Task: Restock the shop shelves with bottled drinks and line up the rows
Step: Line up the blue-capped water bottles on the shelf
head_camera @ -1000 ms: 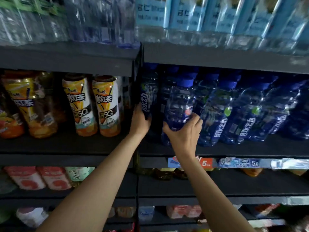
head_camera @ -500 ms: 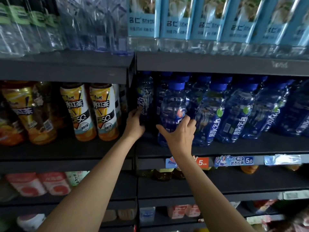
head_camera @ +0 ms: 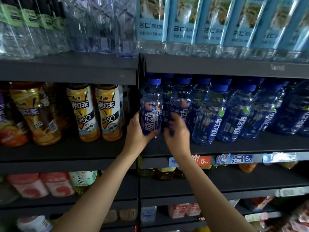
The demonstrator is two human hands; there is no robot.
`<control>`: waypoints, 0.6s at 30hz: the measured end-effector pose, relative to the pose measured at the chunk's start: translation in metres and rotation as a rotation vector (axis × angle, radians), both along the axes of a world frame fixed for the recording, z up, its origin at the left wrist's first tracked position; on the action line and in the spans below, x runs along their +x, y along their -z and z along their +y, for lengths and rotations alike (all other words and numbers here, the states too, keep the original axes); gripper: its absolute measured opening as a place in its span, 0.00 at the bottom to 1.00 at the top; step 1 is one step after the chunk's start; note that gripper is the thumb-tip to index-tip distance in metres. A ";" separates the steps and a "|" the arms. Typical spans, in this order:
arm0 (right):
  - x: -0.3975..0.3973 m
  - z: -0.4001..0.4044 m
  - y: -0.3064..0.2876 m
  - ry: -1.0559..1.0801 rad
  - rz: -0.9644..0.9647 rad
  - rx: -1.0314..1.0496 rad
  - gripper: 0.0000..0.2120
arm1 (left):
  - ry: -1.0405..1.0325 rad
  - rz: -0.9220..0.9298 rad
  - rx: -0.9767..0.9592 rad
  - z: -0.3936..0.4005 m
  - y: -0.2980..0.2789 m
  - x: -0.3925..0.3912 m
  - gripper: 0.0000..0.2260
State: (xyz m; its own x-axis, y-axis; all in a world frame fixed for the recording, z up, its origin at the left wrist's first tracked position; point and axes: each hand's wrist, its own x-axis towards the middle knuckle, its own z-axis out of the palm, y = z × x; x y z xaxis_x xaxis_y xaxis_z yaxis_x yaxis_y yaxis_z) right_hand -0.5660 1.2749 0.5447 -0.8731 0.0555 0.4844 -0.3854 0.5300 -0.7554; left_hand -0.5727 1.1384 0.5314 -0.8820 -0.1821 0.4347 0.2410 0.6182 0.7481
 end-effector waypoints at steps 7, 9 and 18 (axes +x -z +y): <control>-0.034 0.014 -0.021 0.196 -0.212 0.032 0.36 | 0.009 -0.055 0.032 0.001 0.002 -0.010 0.36; -0.041 0.012 -0.024 0.213 -0.231 0.027 0.35 | 0.048 -0.089 0.023 -0.005 -0.003 -0.014 0.36; -0.047 -0.022 -0.002 0.343 -0.287 0.010 0.38 | 0.088 -0.161 -0.039 -0.019 -0.011 -0.026 0.35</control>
